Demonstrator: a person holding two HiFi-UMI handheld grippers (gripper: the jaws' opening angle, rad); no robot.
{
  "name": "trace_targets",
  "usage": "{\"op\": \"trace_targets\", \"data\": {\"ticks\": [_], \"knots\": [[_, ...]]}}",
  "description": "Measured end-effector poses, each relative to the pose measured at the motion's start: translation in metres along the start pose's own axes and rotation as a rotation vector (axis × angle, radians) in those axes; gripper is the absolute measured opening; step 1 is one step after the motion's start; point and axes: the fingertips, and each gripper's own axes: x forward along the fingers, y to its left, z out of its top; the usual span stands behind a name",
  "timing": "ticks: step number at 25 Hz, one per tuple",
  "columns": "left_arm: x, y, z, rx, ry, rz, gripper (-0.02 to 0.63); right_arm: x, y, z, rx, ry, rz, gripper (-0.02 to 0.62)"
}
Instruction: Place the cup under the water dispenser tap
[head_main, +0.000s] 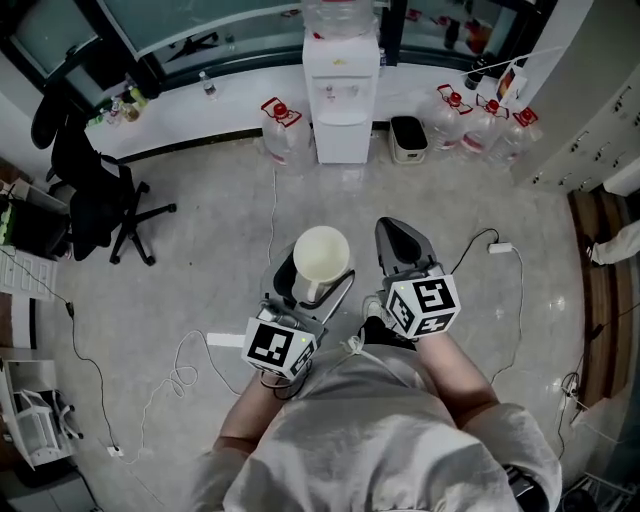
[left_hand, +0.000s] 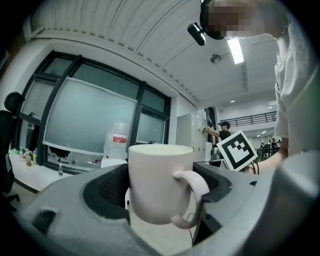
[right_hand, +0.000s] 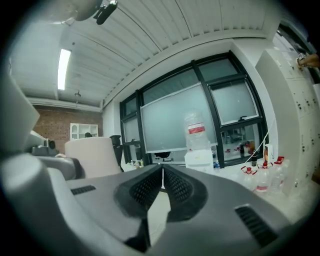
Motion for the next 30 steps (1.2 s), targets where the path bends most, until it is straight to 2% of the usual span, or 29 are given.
{"op": "trace_targets", "data": {"ticks": [7,12,21,30], "knots": [[0.105,0.023,0.003,-0.011,-0.009,0.068,0.388,0.046,-0.095,0.02,-0.026,0.019,0.016,0.029],[0.165,0.042,-0.005,-0.033,0.013,0.097,0.388,0.076,-0.143,0.022,-0.036,0.047,0.026,0.029],[0.245,0.116,-0.018,-0.067,0.059,0.104,0.388,0.158,-0.178,0.019,-0.042,0.098,0.02,0.029],[0.324,0.226,-0.037,-0.075,0.093,0.006,0.387,0.28,-0.202,0.014,-0.046,0.133,-0.057,0.029]]}}
